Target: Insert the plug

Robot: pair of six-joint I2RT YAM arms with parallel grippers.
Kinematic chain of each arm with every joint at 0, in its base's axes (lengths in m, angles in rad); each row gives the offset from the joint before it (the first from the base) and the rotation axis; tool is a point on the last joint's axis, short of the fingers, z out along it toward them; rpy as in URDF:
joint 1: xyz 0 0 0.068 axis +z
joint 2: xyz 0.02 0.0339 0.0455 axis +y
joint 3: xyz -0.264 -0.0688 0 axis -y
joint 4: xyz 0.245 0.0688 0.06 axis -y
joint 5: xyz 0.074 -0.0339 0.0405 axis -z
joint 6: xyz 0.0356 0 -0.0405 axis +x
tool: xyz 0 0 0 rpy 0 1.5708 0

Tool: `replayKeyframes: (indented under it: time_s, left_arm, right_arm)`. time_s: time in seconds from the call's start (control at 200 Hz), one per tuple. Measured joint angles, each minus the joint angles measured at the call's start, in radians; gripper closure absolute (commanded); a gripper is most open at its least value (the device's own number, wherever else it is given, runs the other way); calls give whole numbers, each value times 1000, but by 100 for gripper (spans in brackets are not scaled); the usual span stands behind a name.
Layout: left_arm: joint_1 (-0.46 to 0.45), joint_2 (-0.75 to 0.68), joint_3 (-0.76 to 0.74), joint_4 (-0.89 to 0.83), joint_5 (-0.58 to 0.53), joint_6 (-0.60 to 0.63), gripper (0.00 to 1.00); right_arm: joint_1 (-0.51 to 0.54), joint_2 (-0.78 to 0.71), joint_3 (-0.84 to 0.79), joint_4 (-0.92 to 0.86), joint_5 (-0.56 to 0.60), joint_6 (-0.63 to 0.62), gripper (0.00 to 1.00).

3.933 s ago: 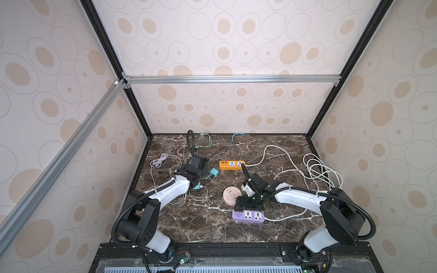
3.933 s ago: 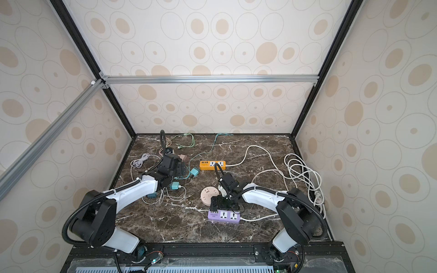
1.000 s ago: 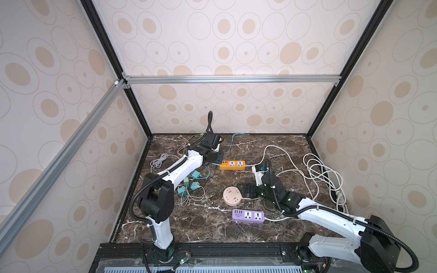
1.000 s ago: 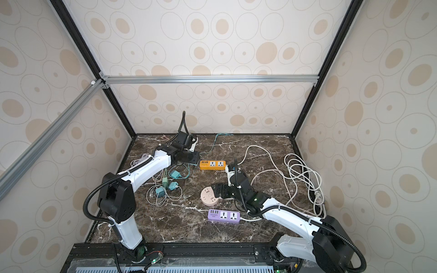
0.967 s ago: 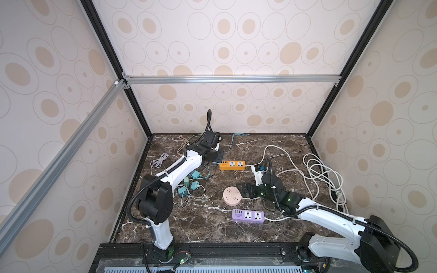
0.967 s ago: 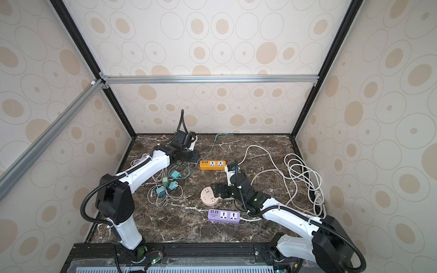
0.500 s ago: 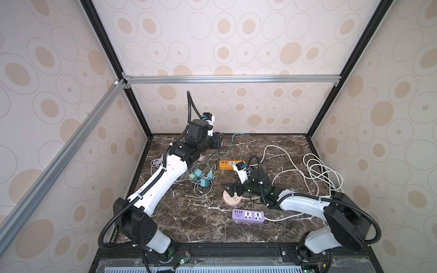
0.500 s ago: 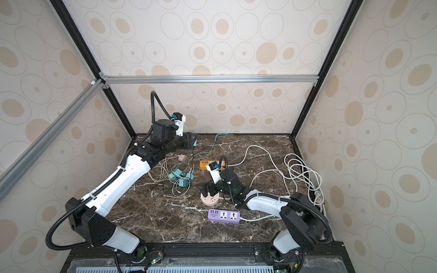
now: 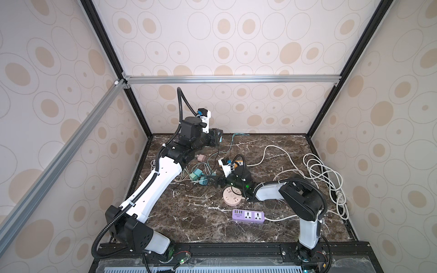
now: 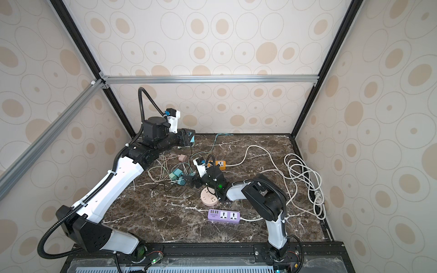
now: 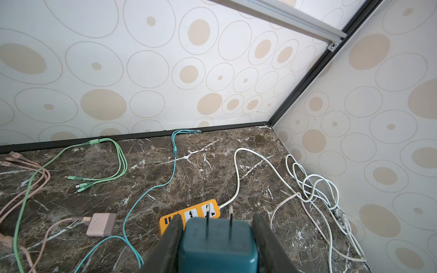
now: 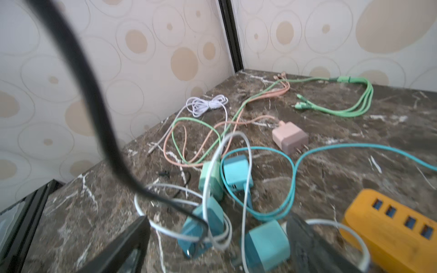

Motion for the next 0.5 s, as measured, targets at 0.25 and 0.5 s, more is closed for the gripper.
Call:
replayKeyframes:
  time_s: [0.25, 0.5]
  left_arm:
    - [64, -74, -51, -3, -42, -4, 100]
    - [128, -192, -82, -35, -103, -3, 100]
  right_arm:
    - [27, 48, 62, 74, 32, 5, 77]
    - [49, -6, 61, 78, 47, -12, 100]
